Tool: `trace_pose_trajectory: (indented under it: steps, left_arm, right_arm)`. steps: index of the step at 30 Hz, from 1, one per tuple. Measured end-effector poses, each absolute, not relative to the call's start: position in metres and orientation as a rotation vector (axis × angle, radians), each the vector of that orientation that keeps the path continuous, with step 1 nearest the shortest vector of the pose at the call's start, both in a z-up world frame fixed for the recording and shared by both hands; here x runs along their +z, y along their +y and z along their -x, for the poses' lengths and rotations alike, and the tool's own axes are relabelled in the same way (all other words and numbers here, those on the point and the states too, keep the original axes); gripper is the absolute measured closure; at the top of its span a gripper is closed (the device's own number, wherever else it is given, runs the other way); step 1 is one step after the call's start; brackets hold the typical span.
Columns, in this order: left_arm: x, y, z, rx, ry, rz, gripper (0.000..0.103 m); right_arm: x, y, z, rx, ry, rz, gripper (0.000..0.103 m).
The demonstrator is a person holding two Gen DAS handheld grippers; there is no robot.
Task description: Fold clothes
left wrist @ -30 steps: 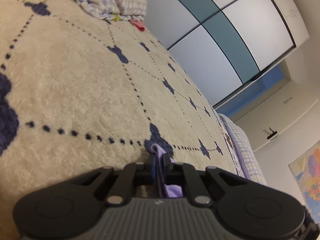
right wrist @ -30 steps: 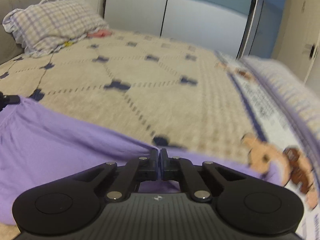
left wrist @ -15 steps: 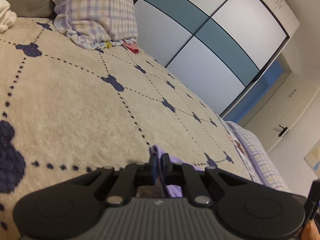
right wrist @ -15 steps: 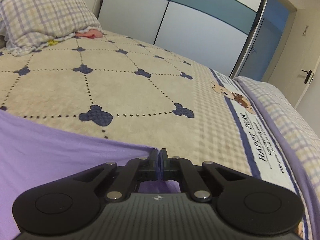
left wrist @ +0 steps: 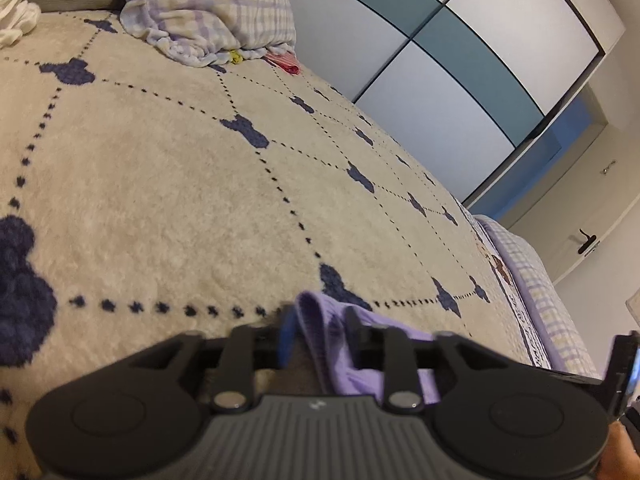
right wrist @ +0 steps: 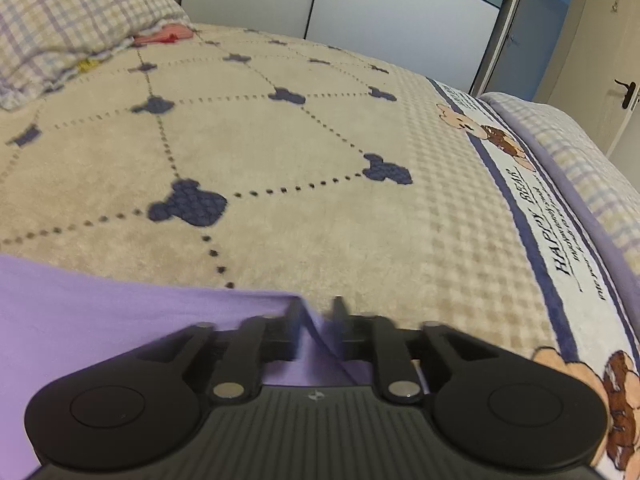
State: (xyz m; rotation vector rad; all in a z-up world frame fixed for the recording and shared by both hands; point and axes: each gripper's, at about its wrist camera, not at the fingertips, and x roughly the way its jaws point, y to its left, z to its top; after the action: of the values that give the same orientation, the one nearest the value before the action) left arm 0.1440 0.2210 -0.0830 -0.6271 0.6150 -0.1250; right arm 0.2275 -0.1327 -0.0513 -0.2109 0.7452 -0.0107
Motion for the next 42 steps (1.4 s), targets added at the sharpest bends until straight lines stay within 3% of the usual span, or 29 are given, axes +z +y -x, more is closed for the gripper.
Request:
trace_pose_trajectory:
  steps: [1, 6, 19, 31, 42]
  left_arm:
    - [-0.080, 0.219, -0.142, -0.126, 0.617, 0.619, 0.038]
    - [-0.071, 0.212, -0.137, -0.135, 0.660, 0.618, 0.034]
    - [-0.058, 0.206, -0.107, -0.135, 0.758, 0.661, 0.034]
    - [-0.067, 0.210, -0.065, -0.174, 0.867, 0.724, 0.037]
    - [-0.080, 0.233, -0.010, -0.174, 0.929, 1.031, 0.045]
  right_arm:
    - [-0.045, -0.133, -0.220, 0.003, 0.731, 0.205, 0.067]
    - [-0.021, -0.134, -0.176, 0.042, 0.704, 0.228, 0.067]
    - [-0.002, -0.167, -0.069, 0.023, 0.684, 0.180, 0.066]
    - [-0.022, -0.169, -0.015, 0.077, 0.692, 0.115, 0.066]
    - [-0.033, -0.133, 0.002, 0.202, 0.724, 0.127, 0.066]
